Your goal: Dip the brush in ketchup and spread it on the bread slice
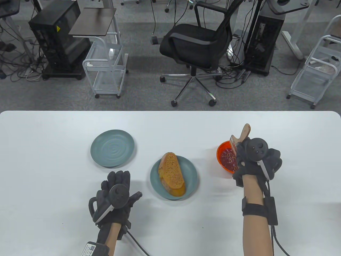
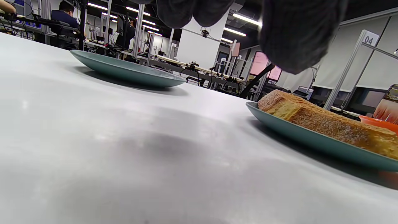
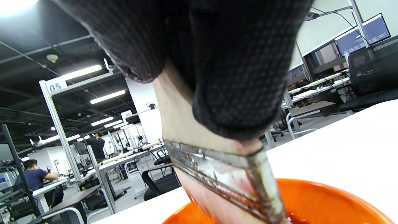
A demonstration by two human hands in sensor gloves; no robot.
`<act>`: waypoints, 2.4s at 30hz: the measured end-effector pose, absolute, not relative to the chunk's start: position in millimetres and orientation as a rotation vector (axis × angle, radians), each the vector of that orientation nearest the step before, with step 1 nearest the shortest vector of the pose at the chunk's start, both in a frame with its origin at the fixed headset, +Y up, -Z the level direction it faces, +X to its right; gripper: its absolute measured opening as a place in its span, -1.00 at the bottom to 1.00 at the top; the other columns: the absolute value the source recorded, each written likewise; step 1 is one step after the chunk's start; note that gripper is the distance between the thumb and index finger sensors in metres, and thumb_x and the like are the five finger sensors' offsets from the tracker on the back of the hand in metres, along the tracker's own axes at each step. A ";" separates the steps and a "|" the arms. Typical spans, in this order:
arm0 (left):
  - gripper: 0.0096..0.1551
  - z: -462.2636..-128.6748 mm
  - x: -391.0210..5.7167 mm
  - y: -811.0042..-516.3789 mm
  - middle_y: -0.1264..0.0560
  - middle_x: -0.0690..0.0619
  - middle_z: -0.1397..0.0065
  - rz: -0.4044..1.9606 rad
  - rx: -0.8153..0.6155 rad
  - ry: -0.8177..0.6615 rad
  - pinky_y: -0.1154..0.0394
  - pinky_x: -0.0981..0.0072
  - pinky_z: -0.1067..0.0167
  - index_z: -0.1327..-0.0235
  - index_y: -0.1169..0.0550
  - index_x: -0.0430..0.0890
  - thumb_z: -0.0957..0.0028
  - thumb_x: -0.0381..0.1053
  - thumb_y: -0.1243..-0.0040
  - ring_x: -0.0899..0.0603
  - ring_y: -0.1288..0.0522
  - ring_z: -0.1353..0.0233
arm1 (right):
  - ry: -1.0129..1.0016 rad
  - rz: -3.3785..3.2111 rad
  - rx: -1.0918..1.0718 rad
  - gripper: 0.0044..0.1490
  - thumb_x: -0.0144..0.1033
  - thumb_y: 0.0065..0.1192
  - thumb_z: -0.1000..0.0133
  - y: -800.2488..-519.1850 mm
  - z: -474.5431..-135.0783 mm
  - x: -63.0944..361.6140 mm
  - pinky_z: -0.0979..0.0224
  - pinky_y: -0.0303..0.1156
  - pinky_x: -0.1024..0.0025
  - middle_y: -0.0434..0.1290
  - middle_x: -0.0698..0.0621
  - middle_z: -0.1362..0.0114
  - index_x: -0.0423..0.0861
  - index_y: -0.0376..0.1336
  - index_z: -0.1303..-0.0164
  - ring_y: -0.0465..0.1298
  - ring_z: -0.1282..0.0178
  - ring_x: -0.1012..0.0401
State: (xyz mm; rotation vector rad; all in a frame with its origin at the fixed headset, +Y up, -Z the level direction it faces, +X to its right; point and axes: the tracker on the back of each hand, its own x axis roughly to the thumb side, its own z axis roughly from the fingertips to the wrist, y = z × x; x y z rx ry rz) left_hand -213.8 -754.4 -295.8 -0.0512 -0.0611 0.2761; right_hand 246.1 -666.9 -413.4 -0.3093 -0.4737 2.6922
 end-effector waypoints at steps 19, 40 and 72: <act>0.05 -299.4 -218.3 -760.2 -0.05 -0.21 -0.75 0.280 -0.078 -0.057 0.17 -0.31 -0.43 -0.71 -0.10 -0.17 -0.19 0.34 -0.23 -0.40 0.13 -0.69 | -0.441 2.707 -0.384 -0.43 -0.32 0.42 -0.11 -686.1 -425.8 243.5 0.22 0.83 0.40 0.58 -0.40 -0.10 -0.34 0.41 -0.24 0.78 0.10 -0.12; -0.15 -323.7 -157.3 -767.2 -0.11 -0.17 -0.73 0.385 -0.241 -0.181 0.11 -0.23 -0.43 -0.69 -0.18 -0.12 -0.28 0.20 -0.19 -0.37 0.07 -0.68 | -0.415 2.120 -0.026 -0.42 -0.33 0.41 -0.13 -664.6 -374.2 143.3 0.24 0.84 0.40 0.56 -0.44 -0.09 -0.40 0.39 -0.24 0.78 0.12 -0.14; -0.34 -317.8 -141.8 -777.6 -0.11 -0.06 -0.73 0.284 -0.311 -0.267 0.08 -0.24 -0.44 -0.64 -0.36 -0.05 -0.32 0.18 -0.11 -0.35 0.03 -0.69 | -0.330 2.032 -0.089 -0.41 -0.34 0.39 -0.13 -739.6 -372.1 97.8 0.28 0.85 0.45 0.57 -0.45 -0.05 -0.44 0.39 -0.22 0.80 0.17 -0.12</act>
